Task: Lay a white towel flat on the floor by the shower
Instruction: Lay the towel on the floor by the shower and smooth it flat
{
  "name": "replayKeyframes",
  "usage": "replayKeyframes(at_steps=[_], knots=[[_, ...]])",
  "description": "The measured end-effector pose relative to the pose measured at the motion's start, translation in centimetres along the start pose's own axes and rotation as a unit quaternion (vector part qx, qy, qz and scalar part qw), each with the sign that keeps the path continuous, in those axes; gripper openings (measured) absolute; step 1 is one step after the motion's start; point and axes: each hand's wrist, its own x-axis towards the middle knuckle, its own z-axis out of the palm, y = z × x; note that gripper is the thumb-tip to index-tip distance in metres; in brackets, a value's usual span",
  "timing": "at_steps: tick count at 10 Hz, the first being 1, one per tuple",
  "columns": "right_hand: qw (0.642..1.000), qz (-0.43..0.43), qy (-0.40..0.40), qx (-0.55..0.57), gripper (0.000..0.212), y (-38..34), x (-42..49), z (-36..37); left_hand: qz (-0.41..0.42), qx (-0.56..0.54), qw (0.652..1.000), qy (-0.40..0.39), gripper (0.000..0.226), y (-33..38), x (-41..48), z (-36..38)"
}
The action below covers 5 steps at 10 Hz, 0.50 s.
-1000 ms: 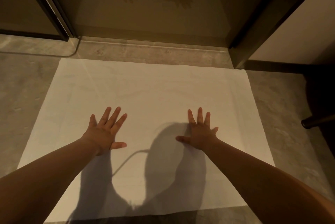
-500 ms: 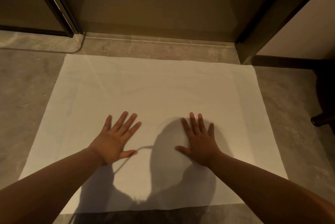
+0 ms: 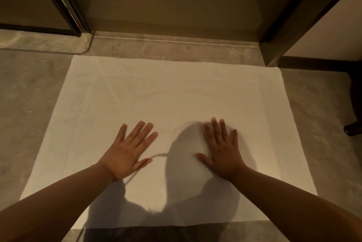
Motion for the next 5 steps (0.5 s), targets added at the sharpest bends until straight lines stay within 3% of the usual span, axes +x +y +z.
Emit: replayKeyframes(at_steps=[1, 5], knots=[[1.000, 0.021, 0.018, 0.012, 0.086, -0.2, 1.1, -0.5, -0.050, -0.017, 0.998, 0.017, 0.071, 0.2, 0.6, 0.1], [0.994, 0.058, -0.092, 0.026, 0.087, -0.4, 2.3, -2.4, -0.100, -0.068, 0.993, 0.001, 0.074, 0.4, 0.5, -1.8]])
